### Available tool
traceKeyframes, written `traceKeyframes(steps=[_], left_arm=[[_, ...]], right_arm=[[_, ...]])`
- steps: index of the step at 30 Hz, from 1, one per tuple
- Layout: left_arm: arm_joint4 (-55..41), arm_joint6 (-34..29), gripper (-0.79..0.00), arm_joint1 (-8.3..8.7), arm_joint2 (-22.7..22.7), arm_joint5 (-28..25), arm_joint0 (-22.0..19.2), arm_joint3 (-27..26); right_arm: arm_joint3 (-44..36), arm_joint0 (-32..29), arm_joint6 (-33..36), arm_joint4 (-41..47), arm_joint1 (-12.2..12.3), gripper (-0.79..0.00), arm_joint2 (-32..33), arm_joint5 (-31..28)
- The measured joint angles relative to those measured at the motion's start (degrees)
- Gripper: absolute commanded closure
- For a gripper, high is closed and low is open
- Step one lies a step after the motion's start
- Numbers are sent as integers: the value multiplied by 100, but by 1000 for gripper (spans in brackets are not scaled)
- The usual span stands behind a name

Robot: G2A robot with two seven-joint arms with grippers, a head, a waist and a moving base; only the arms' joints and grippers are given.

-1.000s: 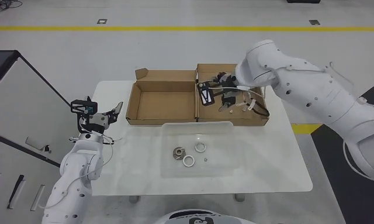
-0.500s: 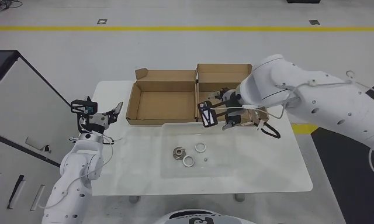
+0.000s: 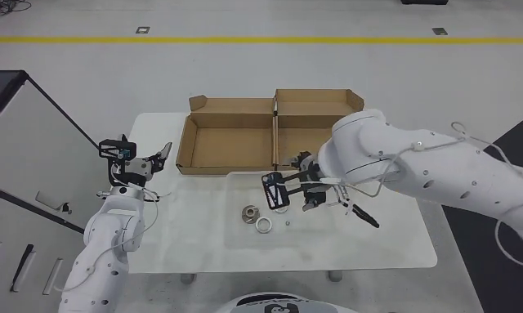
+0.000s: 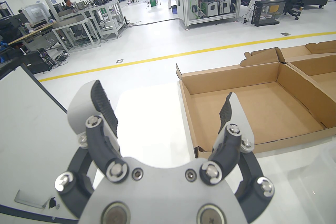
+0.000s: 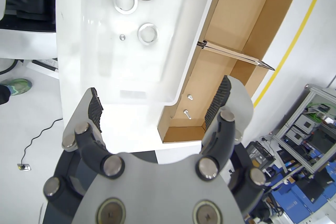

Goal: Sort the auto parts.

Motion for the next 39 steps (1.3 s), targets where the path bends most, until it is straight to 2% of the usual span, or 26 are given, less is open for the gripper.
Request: traceKeyframes(steps=[11,24,31,39], left_arm=[[0,0,-785,0,0,0,0,0],[0,0,-785,0,0,0,0,0],[0,0,-785,0,0,0,0,0],[0,0,-785,0,0,0,0,0]], right_arm=[[90,-353,889,321,-461,-785,0,888],[99,-355,880,313,-458,-785,0,890],[378,-610,773,345,-481,-785,67,1312],[628,-769,1164,596,-612,-785,59,1909]])
